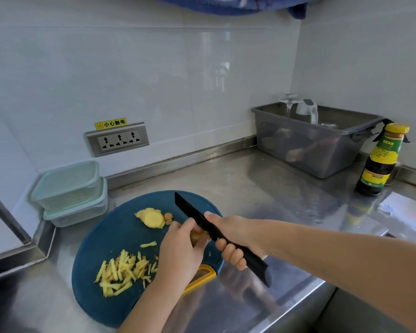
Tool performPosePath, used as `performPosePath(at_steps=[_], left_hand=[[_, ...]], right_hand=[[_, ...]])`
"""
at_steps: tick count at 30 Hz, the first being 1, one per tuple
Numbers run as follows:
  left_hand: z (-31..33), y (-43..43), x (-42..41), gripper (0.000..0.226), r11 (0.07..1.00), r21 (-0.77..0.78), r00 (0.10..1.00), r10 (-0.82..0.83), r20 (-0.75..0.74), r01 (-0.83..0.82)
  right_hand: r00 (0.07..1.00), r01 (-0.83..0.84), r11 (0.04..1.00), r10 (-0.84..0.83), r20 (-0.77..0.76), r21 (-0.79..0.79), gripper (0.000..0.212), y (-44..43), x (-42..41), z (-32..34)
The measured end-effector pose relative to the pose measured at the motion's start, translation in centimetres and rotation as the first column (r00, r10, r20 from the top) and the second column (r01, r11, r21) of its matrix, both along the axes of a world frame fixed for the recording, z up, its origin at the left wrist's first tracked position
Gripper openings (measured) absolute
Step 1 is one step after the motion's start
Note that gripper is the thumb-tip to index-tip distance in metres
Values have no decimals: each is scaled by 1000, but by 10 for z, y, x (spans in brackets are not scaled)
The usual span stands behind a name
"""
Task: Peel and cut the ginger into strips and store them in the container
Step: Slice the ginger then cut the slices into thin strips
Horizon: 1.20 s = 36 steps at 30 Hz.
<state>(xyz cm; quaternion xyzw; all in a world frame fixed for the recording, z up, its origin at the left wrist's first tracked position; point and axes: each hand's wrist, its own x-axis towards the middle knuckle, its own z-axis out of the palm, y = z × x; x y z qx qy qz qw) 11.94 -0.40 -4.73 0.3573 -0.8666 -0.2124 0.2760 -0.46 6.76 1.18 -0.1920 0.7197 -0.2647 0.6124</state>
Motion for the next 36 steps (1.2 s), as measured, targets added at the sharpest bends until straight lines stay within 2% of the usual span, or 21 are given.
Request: performPosePath(at_steps=[8,14,22,36], left_hand=[[0,-2,0,13,1000,18,1000,23,-2,-23],[-2,-7,3,15,996,85,998,-24,-63,29],[2,-21,12,14,978,159,991,-131,-25,133],[-1,-15,9,12,995,43,996,-88,9,88]], right_hand=[[998,24,999,-26,-63,-30,69,-19,10,-11],[997,63,996,-60,38,-64,66,-14,-4,-10],[991,58,995,-48,122,-82,64,-5,-20,1],[990,17,997,-6,142,-81,65,14,-9,15]])
